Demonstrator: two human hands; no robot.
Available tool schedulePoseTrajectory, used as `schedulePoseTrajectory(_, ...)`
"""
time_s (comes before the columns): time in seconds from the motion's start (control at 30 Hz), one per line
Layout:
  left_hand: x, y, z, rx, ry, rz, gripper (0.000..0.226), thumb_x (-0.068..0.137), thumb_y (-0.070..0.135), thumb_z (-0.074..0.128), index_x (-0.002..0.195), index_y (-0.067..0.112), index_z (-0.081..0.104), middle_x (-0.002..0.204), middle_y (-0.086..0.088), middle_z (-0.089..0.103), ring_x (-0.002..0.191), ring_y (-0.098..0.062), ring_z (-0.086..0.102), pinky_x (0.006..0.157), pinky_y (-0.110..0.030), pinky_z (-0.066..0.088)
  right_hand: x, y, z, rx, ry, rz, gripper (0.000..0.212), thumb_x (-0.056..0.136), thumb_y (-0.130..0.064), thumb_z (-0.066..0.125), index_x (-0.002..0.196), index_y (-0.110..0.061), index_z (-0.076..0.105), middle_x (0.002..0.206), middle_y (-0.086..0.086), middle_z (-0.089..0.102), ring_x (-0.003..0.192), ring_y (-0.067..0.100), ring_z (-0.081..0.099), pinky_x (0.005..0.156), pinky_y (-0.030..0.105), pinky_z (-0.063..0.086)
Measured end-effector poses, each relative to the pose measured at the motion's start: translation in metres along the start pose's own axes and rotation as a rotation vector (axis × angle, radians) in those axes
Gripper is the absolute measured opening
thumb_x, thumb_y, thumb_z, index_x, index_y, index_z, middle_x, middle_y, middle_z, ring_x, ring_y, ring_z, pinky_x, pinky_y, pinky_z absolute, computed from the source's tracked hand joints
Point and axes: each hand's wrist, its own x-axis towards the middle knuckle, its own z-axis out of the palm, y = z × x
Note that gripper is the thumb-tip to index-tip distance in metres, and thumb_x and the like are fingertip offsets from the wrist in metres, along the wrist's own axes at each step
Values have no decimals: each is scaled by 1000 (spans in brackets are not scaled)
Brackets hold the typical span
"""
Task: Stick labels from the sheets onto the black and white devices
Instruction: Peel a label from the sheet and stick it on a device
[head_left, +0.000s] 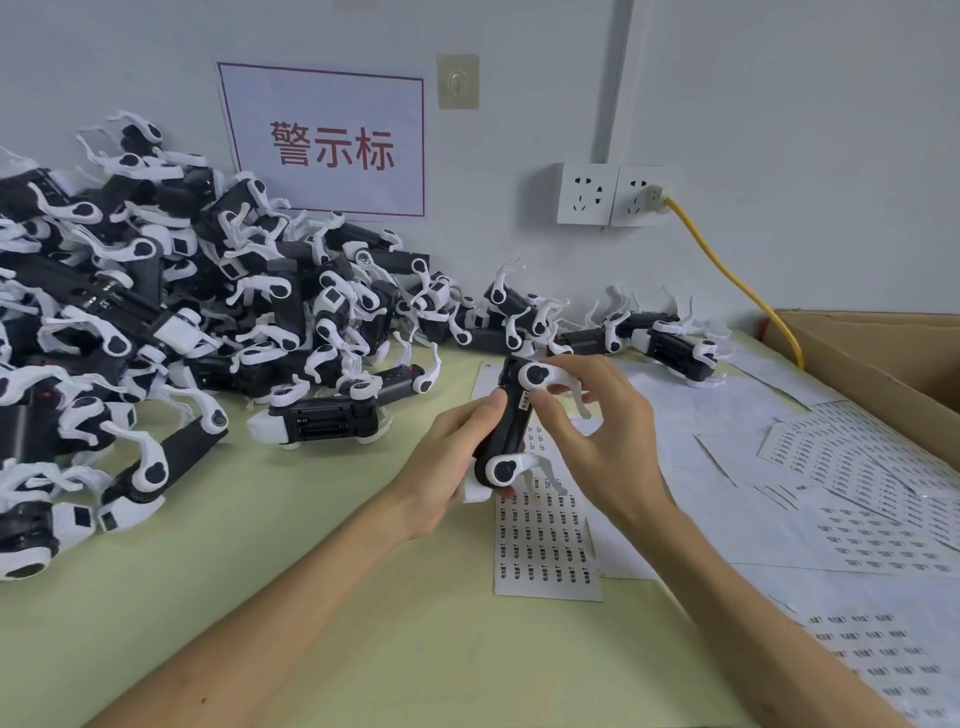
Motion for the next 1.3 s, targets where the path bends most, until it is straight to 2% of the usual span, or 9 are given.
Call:
schedulePoseTrajectory(0.13,-1,1,1,-17,-26,-1,43,92,55,57,84,18,76,77,-9,60,65,-26,66,56,-38,58,0,3,1,-58,68,-73,30,93,-39,66,119,-23,67,104,-13,65,93,6,64,80,9,41)
schedulePoseTrajectory(0.3,1,1,-2,8,-15,-11,45,89,58,61,81,15,72,72,-6,59,70,-34,65,56,-39,58,-2,3,4,-131,140,-162,29,92,-35,67,114,-16,68,97,-8,66,82,8,63,74,18,47)
schedulePoseTrajectory(0.47,1,0,-4,23,-6,-12,42,94,57,59,82,19,74,70,-3,63,65,-29,67,55,-38,57,-3,1,6,-194,178,-233,28,91,-25,73,114,-10,69,98,-2,68,81,7,57,71,20,47)
schedulePoseTrajectory(0.6,0,1,-4,-2,-14,-64,57,87,61,63,103,7,73,79,-11,64,67,-34,69,57,-38,59,-3,6,6,-227,177,-245,27,88,-13,79,113,-9,70,92,-11,62,75,5,55,70,9,43)
schedulePoseTrajectory(0.7,1,2,-4,5,-5,-87,80,80,66,67,120,-4,65,84,-14,62,71,-33,66,57,-38,59,-1,10,6,-228,180,-221,27,86,-4,76,112,-12,70,84,-20,51,68,10,49,63,11,41)
schedulePoseTrajectory(0.8,1,0,-3,-4,-11,-88,68,85,62,63,109,-1,70,84,-14,61,78,-32,63,56,-38,59,-2,10,6,-161,159,-231,24,90,-18,68,114,-19,66,81,-25,54,66,12,53,64,12,44)
schedulePoseTrajectory(0.93,0,0,-3,10,-16,-97,46,86,62,63,89,18,78,82,-12,70,79,-32,67,57,-38,59,-2,12,6,-113,114,-170,26,92,-37,68,115,-25,65,79,-2,68,70,20,68,67,31,51)
schedulePoseTrajectory(1.03,0,2,-3,22,-8,-120,43,84,62,62,83,22,79,85,-17,71,72,-30,69,55,-36,58,-2,13,8,-131,105,-133,27,90,-44,66,113,-29,64,77,-1,66,70,12,66,66,30,51)
schedulePoseTrajectory(1.3,0,2,-3,13,-4,-176,50,87,57,57,102,12,72,82,-14,72,71,-25,70,52,-30,53,-1,13,7,-152,60,-126,30,89,-41,65,108,-18,70,73,0,67,64,19,67,63,30,49)
